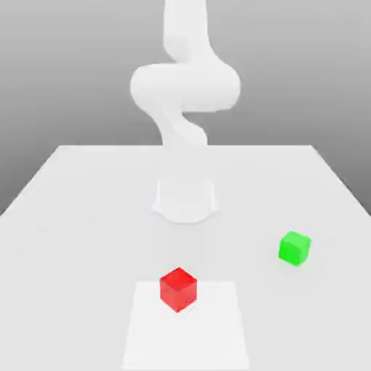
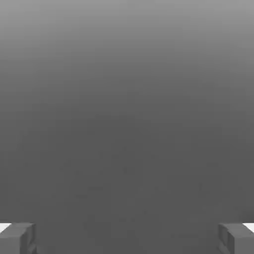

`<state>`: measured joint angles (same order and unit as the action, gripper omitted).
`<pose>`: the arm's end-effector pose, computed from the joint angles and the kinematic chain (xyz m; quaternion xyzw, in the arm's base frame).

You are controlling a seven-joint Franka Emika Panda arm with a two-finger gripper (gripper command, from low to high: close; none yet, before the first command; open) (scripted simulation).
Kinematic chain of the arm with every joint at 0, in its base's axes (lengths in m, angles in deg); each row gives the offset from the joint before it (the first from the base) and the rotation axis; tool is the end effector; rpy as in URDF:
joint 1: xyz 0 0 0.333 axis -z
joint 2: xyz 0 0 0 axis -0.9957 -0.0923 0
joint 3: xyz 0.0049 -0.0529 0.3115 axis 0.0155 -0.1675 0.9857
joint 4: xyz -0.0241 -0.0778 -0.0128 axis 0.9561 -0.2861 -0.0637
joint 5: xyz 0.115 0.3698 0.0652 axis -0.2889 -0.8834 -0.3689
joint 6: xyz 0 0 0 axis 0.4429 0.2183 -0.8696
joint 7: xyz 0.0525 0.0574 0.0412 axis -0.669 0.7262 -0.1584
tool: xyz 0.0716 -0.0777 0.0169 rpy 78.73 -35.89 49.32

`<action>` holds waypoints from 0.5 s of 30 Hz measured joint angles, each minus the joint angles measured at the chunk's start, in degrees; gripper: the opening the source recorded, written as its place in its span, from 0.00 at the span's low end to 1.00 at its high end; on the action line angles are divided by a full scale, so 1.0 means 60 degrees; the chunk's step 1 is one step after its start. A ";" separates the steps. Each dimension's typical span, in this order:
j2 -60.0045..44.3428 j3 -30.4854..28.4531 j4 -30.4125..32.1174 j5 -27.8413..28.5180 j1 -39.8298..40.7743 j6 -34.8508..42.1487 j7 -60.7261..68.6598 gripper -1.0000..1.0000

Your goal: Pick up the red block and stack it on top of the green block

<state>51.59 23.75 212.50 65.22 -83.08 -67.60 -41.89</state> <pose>0.3752 0.0025 0.6611 -0.8471 0.3972 -0.3234 0.1417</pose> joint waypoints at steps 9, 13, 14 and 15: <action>-0.2848 0.0970 0.2368 -0.0112 0.1063 -0.2021 -0.3011 0.50; -0.4210 0.1279 0.3467 -0.0144 0.1433 -0.2971 -0.4455 0.50; -0.4584 0.1335 0.3758 -0.0157 0.1507 -0.3228 -0.4838 0.50; -0.4977 0.1383 0.4057 -0.0181 0.1573 -0.3499 -0.5231 0.50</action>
<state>21.73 32.04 236.84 64.13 -73.64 -88.59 -73.27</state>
